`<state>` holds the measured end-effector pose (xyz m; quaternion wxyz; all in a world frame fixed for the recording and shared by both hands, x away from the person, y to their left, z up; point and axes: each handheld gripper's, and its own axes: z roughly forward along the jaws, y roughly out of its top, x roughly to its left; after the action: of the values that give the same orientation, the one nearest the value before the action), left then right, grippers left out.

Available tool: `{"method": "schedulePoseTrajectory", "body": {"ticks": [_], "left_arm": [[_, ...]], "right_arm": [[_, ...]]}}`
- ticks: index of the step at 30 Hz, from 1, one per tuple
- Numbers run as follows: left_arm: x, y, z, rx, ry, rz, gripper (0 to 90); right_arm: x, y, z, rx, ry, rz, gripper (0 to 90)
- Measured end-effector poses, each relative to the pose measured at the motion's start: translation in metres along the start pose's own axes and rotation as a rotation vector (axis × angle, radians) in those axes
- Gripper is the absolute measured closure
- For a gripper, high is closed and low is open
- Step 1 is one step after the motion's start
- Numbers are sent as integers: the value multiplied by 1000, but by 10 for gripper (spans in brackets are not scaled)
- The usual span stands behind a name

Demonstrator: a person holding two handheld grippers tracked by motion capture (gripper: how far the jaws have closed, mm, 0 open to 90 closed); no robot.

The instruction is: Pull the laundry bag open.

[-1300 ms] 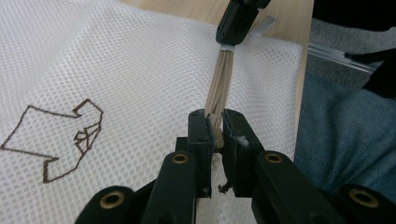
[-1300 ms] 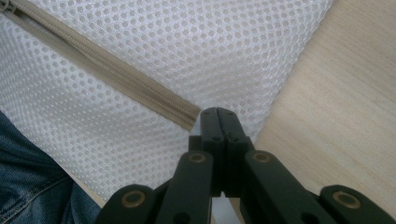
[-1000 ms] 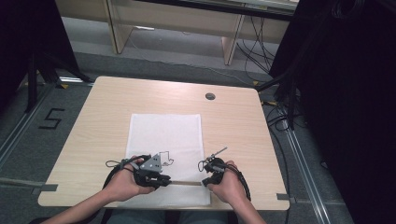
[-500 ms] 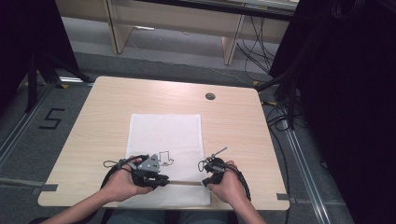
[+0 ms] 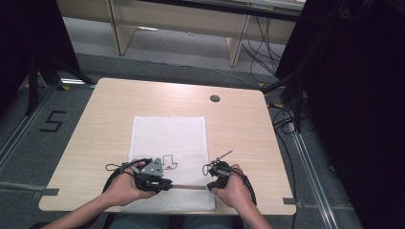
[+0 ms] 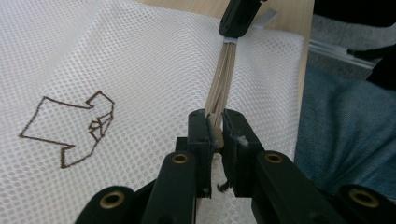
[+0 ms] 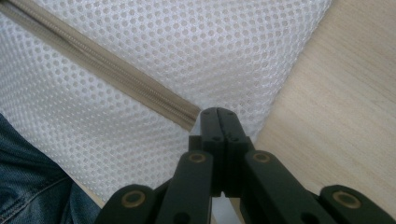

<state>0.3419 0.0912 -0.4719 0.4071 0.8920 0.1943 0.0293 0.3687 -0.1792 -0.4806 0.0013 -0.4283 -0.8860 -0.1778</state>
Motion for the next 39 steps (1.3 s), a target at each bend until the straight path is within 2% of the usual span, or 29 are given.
{"method": "schedulePoseTrajectory", "body": {"ticks": [1, 4, 5, 7, 11, 12, 15, 18, 20, 21, 24, 25, 26, 27, 29, 30, 33, 34, 39], "left_arm": [[1, -1, -2, -3, -3, -12, 815], [2, -4, -3, 4, -3, 14, 816], [1, -4, -3, 7, 7, 5, 815], [0, -4, -3, -6, 1, -11, 816], [1, -5, -4, 1, 5, -13, 816], [2, -4, -4, 2, 2, 7, 816], [2, -5, -5, 2, 3, -9, 816], [3, -4, -5, 3, 1, 9, 816], [2, -5, -5, -9, 1, -20, 815], [3, -6, -6, -7, 7, -9, 816], [3, -8, -7, -3, 0, -21, 815], [3, -9, -8, -3, 3, -14, 816], [3, -9, -8, -6, 4, -27, 815], [3, -9, -8, -6, 4, -27, 815], [4, -9, -9, 2, 11, 6, 816], [4, -10, -10, -2, 7, -18, 816], [5, -11, -11, -12, -6, -26, 816], [4, -11, -11, -3, 5, -22, 816], [4, -11, -11, -3, 3, -18, 815]], "right_arm": [[0, 0, 0, -1, 1, 0, 900], [0, 0, 0, 2, 5, -2, 900], [0, 0, 0, 1, 5, -2, 900], [0, 0, 0, 0, 2, 4, 900], [0, 0, 0, 1, 4, 0, 900], [0, 0, 0, 3, 5, 0, 900], [0, 0, 0, 2, 6, 7, 900], [0, 0, 0, 3, 2, 7, 900], [0, 0, 0, 1, 5, 9, 900], [-1, 0, 0, -1, 5, 4, 900], [-1, 0, 0, 0, 6, 8, 900], [1, 0, -1, 6, 6, 26, 900], [-1, 0, 0, 3, 6, 6, 900], [-1, 0, 0, 2, 4, 6, 900], [0, 0, 0, 3, 2, 11, 900], [0, 0, 0, 2, 3, 9, 900], [0, 0, -1, 5, 4, 15, 900], [0, 0, -1, 8, 7, 19, 900], [1, 0, -1, 6, 12, 28, 900]]}}
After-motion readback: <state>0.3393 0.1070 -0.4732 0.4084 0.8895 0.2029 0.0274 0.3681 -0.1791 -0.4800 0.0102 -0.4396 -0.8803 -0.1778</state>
